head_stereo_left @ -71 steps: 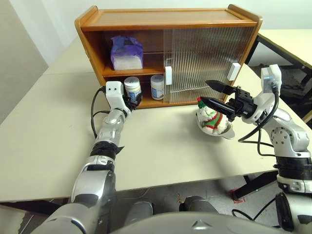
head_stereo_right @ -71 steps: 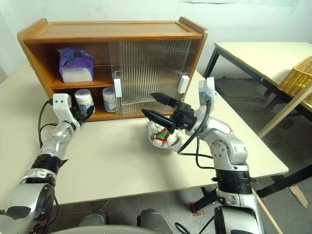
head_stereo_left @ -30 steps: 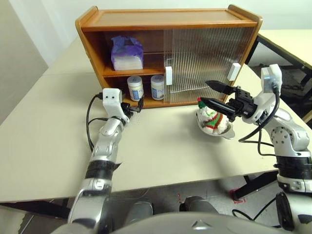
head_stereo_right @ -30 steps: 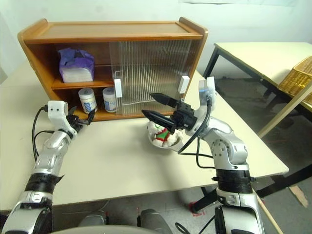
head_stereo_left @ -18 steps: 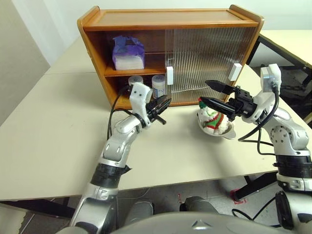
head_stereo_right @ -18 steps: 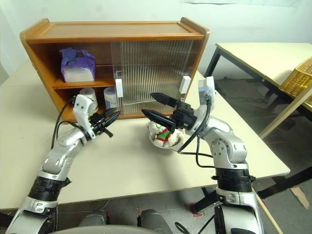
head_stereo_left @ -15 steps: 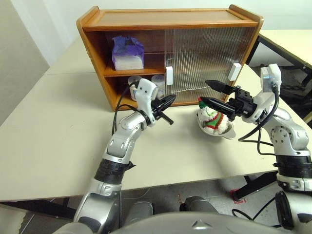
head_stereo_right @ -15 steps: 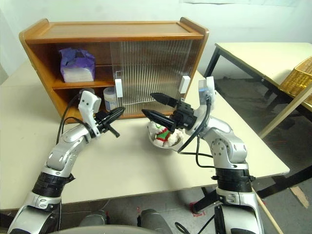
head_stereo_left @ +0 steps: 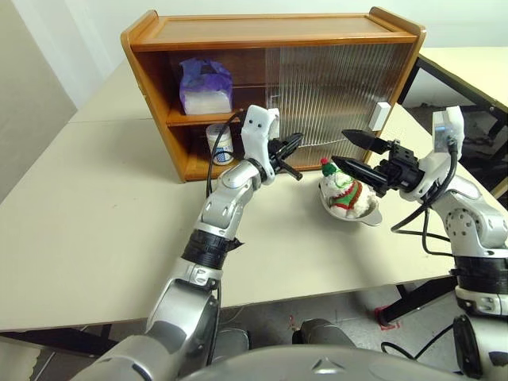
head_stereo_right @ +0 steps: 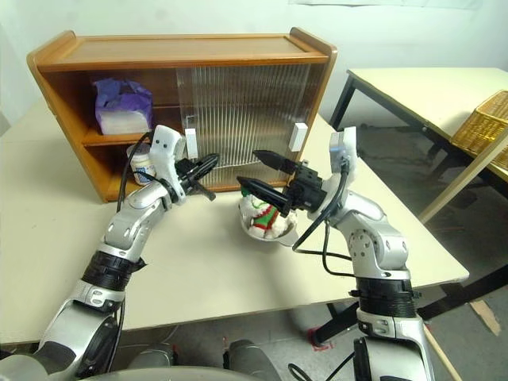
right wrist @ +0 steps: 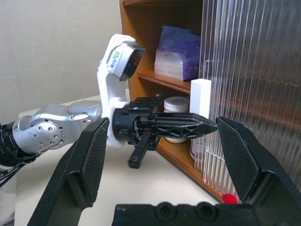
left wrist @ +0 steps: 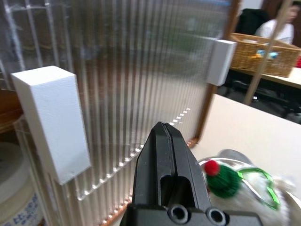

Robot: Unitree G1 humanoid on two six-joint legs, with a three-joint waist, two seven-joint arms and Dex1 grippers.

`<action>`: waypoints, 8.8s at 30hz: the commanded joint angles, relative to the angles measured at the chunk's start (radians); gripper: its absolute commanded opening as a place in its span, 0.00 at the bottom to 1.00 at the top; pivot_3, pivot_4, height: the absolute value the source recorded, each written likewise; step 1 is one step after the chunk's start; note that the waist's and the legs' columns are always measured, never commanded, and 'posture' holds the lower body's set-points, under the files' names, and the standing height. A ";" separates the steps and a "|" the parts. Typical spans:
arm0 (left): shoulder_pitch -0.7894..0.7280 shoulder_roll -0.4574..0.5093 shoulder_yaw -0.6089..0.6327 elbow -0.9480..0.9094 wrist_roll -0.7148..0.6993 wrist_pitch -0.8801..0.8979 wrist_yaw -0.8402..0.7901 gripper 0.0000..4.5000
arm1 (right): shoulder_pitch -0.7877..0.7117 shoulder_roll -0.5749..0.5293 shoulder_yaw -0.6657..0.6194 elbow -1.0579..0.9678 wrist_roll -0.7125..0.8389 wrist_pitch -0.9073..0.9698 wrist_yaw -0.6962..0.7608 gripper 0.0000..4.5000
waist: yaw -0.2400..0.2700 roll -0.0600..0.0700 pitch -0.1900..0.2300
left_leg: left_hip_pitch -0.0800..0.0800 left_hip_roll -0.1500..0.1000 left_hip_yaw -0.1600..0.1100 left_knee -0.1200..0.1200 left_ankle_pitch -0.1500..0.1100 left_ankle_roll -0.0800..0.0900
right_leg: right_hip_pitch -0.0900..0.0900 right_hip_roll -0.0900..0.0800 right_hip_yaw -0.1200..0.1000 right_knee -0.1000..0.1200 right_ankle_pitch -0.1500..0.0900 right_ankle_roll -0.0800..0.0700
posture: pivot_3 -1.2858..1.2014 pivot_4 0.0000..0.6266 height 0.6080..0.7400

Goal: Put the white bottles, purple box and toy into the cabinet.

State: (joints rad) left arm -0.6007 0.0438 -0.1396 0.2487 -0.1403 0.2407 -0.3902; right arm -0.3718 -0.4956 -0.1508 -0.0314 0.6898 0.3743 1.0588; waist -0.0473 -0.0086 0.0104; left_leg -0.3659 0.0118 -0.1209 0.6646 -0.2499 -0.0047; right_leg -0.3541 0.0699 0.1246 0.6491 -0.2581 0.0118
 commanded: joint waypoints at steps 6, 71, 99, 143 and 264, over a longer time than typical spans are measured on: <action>-0.023 -0.044 0.025 0.063 0.081 -0.053 0.164 0.00 | 0.014 -0.017 -0.019 -0.023 0.002 -0.001 -0.013 1.00 | -0.011 0.000 0.000 | 0.000 0.000 0.000 0.000 0.000 0.000 | 0.000 0.000 0.000 -0.001 0.000 0.001 | 0.46 0.00 1.00; 0.223 0.122 0.299 -0.302 0.103 0.084 0.478 0.00 | -0.063 0.002 0.018 0.063 -0.014 0.005 0.039 1.00 | -0.009 -0.002 0.001 | 0.004 -0.001 0.000 -0.002 0.001 0.001 | 0.000 0.001 0.000 0.000 0.002 -0.003 | 0.50 0.00 1.00; 0.338 0.584 0.385 -0.367 -0.509 0.195 -0.540 1.00 | -0.058 -0.057 -0.084 0.258 -0.156 -0.203 -0.079 0.01 | 0.017 0.000 0.001 | -0.003 0.012 -0.012 -0.004 -0.005 -0.006 | -0.008 -0.001 0.005 0.001 0.003 -0.020 | 0.48 0.00 1.00; 0.391 0.530 0.417 -0.410 -0.553 0.034 -0.588 1.00 | -0.430 -0.014 -0.066 1.009 -0.421 -0.603 -0.205 0.01 | 0.016 0.007 0.000 | -0.007 0.029 -0.010 -0.007 -0.005 -0.006 | -0.015 0.004 0.001 0.001 0.011 -0.024 | 0.51 0.00 1.00; 0.294 0.490 0.341 -0.276 -0.502 -0.032 -0.633 1.00 | 0.013 -0.125 0.003 0.090 -0.175 0.112 -0.035 0.99 | -0.010 0.007 0.000 | -0.006 0.028 -0.001 -0.001 0.001 0.001 | -0.013 0.019 0.001 0.002 0.013 -0.019 | 0.48 0.00 1.00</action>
State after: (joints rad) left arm -0.2986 0.5288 0.2064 -0.0395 -0.6596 0.2152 -1.0184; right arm -0.3674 -0.6077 -0.1698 0.0797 0.5096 0.4765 1.0109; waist -0.0571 -0.0020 0.0105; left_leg -0.3710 0.0400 -0.1216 0.6636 -0.2491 -0.0036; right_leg -0.3664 0.0893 0.1255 0.6508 -0.2447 -0.0073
